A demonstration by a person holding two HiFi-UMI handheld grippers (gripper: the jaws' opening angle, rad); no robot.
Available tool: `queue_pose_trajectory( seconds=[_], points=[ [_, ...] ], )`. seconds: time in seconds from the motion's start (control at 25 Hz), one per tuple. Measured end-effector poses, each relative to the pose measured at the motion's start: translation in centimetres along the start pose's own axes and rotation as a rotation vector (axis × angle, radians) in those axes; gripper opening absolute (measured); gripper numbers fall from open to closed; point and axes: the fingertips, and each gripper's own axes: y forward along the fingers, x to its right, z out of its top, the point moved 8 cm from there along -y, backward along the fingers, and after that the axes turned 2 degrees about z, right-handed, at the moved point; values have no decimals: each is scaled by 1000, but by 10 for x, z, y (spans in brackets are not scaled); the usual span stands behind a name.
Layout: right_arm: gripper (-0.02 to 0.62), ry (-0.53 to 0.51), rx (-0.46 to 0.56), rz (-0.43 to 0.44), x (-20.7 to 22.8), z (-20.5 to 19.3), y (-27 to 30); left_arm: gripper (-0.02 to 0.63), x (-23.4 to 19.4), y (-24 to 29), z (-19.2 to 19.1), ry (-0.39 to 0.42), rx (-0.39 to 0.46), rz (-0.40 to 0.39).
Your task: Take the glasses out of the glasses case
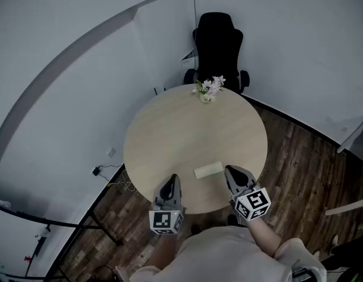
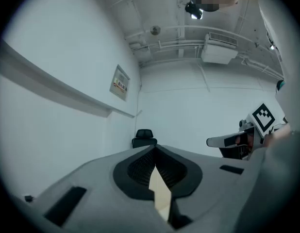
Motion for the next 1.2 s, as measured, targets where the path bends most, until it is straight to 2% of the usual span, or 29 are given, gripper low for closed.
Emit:
queue_pose_trajectory(
  seconds=[0.36,0.64,1.2],
  points=[
    [12,-16,-12,-3,16,1,-5,8,24,13,2,-3,-8,-11],
    [12,-20,-12,26,23,1,-1,8,32,25,3,7,-15,-20],
    [12,10,-63,34,34,-12,20,8,19,45,-17,-32,-78,-32]
  ],
)
